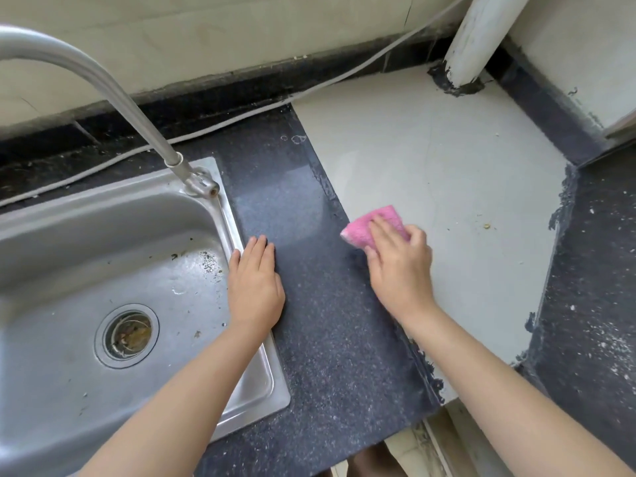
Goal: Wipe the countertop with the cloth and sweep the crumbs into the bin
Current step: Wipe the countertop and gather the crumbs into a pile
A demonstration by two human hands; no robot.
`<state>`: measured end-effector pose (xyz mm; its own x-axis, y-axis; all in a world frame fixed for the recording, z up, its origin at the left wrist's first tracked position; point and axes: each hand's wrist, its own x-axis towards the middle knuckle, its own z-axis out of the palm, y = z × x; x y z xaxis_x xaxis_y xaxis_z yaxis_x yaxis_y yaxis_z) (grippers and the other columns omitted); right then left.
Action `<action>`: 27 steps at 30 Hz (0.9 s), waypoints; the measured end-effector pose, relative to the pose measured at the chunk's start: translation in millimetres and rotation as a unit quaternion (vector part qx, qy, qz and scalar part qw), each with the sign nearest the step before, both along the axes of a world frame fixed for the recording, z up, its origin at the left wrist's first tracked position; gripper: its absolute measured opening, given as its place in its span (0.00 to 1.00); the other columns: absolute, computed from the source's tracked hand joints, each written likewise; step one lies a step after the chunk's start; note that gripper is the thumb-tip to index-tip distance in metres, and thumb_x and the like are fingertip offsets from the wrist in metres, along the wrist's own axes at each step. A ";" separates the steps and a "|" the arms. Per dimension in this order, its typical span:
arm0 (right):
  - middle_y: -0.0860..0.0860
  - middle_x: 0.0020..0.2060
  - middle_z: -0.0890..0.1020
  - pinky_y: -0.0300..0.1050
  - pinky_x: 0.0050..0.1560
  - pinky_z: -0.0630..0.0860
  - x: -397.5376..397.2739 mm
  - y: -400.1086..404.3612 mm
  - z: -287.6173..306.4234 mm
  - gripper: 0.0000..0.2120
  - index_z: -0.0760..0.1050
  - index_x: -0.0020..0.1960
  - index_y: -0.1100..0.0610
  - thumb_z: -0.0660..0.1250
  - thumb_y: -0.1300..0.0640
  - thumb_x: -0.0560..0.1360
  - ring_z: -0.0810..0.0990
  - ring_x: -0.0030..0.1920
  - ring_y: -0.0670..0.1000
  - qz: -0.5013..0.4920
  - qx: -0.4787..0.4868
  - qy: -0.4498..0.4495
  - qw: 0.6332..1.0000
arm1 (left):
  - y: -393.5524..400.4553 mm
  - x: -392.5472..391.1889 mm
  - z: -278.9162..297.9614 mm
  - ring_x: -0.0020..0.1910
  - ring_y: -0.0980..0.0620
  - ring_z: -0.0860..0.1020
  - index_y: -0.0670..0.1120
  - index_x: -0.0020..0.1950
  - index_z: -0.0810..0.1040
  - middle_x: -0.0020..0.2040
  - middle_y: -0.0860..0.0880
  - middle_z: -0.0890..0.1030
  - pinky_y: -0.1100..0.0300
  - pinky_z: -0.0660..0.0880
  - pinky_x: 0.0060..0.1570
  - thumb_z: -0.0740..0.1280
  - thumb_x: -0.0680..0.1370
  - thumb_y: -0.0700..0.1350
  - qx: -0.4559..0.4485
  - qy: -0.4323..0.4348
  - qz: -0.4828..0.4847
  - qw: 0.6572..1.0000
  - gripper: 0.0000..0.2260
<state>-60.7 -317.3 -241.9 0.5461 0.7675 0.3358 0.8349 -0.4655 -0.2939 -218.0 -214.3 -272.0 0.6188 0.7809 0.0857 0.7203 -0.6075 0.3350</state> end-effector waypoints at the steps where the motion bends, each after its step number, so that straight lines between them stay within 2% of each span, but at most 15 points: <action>1: 0.52 0.52 0.82 0.47 0.39 0.75 -19.4 3.3 -5.5 0.18 0.80 0.52 0.59 0.57 0.55 0.70 0.71 0.48 0.57 0.054 0.000 -0.017 0.998 | 0.1 -0.3 -1.0 0.50 0.31 0.78 0.30 0.49 0.78 0.51 0.32 0.80 0.33 0.70 0.48 0.50 0.67 0.39 0.001 -0.003 -0.001 1.000 0.22; 4: 0.48 0.52 0.82 0.43 0.36 0.74 -44.3 9.9 -24.1 0.16 0.81 0.51 0.56 0.58 0.55 0.70 0.68 0.48 0.53 0.134 -0.045 -0.020 0.990 | 0.2 -0.5 -4.0 0.51 0.30 0.77 0.29 0.50 0.77 0.51 0.31 0.79 0.33 0.70 0.48 0.50 0.67 0.38 0.003 -0.004 -0.003 1.000 0.22; 6: 0.48 0.53 0.82 0.43 0.35 0.74 -26.9 9.9 -31.0 0.16 0.81 0.52 0.56 0.58 0.55 0.70 0.68 0.48 0.54 0.117 -0.067 -0.028 0.991 | -0.2 -0.9 -5.2 0.52 0.30 0.77 0.29 0.50 0.77 0.52 0.31 0.79 0.33 0.70 0.49 0.50 0.67 0.38 0.002 0.000 -0.004 1.000 0.22; 8: 0.51 0.54 0.82 0.48 0.36 0.75 2.4 1.1 -30.5 0.17 0.80 0.53 0.58 0.57 0.55 0.70 0.71 0.47 0.58 0.061 -0.090 -0.013 0.994 | 0.5 -0.6 -5.3 0.52 0.31 0.77 0.29 0.50 0.77 0.52 0.32 0.79 0.33 0.70 0.50 0.49 0.68 0.38 0.003 0.003 -0.008 1.000 0.22; 10: 0.55 0.59 0.78 0.54 0.44 0.75 34.4 -17.2 -25.3 0.18 0.76 0.59 0.61 0.59 0.57 0.72 0.74 0.50 0.64 -0.027 -0.105 0.020 0.994 | 0.6 -0.1 -4.6 0.52 0.31 0.77 0.29 0.50 0.77 0.52 0.32 0.79 0.33 0.70 0.50 0.49 0.68 0.38 0.004 0.005 -0.010 1.000 0.22; 12: 0.55 0.67 0.71 0.54 0.58 0.67 66.6 -40.0 -22.4 0.18 0.69 0.66 0.61 0.57 0.59 0.77 0.68 0.59 0.64 -0.139 -0.138 0.081 0.977 | 0.9 -0.6 -3.6 0.53 0.32 0.77 0.29 0.50 0.77 0.53 0.33 0.79 0.33 0.70 0.51 0.49 0.68 0.38 0.005 0.009 -0.012 1.000 0.22; 14: 0.57 0.66 0.71 0.53 0.60 0.64 79.4 -59.3 -15.3 0.19 0.68 0.66 0.63 0.55 0.59 0.77 0.67 0.60 0.64 -0.171 -0.121 0.093 0.973 | 0.3 -1.0 -3.7 0.54 0.32 0.77 0.29 0.51 0.76 0.53 0.33 0.79 0.34 0.70 0.51 0.49 0.69 0.39 0.002 0.013 -0.013 1.000 0.22; 16: 0.61 0.59 0.77 0.55 0.53 0.70 63.6 -68.9 -4.4 0.20 0.74 0.60 0.66 0.54 0.58 0.73 0.71 0.52 0.66 -0.105 -0.065 0.052 0.991 | -0.7 -0.4 -2.7 0.55 0.32 0.76 0.29 0.52 0.76 0.54 0.32 0.78 0.34 0.70 0.52 0.49 0.70 0.39 -0.002 0.029 -0.016 0.999 0.22; 17: 0.61 0.56 0.79 0.52 0.50 0.71 46.0 -73.9 -1.6 0.21 0.76 0.58 0.66 0.54 0.58 0.72 0.71 0.50 0.63 -0.054 -0.039 0.028 0.997 | -1.3 -0.1 -1.8 0.56 0.32 0.75 0.30 0.52 0.76 0.54 0.33 0.78 0.34 0.69 0.52 0.49 0.70 0.39 0.001 0.038 -0.019 0.999 0.21; 19: 0.57 0.55 0.80 0.48 0.48 0.68 1.8 -90.6 -3.3 0.19 0.77 0.57 0.64 0.56 0.58 0.71 0.68 0.50 0.57 0.051 -0.020 0.015 0.998 | -3.5 1.7 1.9 0.58 0.33 0.74 0.31 0.54 0.75 0.56 0.34 0.77 0.33 0.67 0.55 0.50 0.72 0.40 0.013 0.057 -0.033 0.998 0.21; 21: 0.54 0.57 0.80 0.47 0.45 0.72 -31.2 -111.2 -8.8 0.17 0.74 0.58 0.59 0.57 0.56 0.72 0.68 0.52 0.55 0.123 -0.045 0.017 0.991 | -6.0 3.7 4.1 0.59 0.35 0.74 0.32 0.55 0.75 0.57 0.35 0.77 0.33 0.65 0.56 0.51 0.73 0.41 0.036 0.070 -0.069 0.994 0.20; 24: 0.51 0.58 0.79 0.51 0.42 0.76 -27.9 -138.4 -24.2 0.15 0.67 0.61 0.53 0.49 0.50 0.78 0.67 0.53 0.55 0.135 -0.113 -0.004 0.984 | -15.0 9.4 5.6 0.59 0.36 0.75 0.33 0.55 0.76 0.57 0.36 0.78 0.34 0.68 0.55 0.52 0.73 0.42 0.071 0.073 -0.133 0.986 0.20; 27: 0.51 0.63 0.74 0.60 0.48 0.74 19.5 -144.0 -21.8 0.22 0.64 0.65 0.53 0.49 0.48 0.74 0.64 0.58 0.57 0.086 -0.189 0.014 0.978 | -29.3 22.2 7.2 0.57 0.36 0.76 0.33 0.55 0.76 0.57 0.36 0.78 0.35 0.70 0.53 0.52 0.73 0.42 0.080 0.069 -0.161 0.981 0.20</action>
<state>-41.2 -461.3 -263.7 0.4023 0.9155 -0.0039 0.9046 -0.3982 -0.1519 -195.8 -243.6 -264.8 0.8453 0.5267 0.0894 0.5145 -0.8476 0.1297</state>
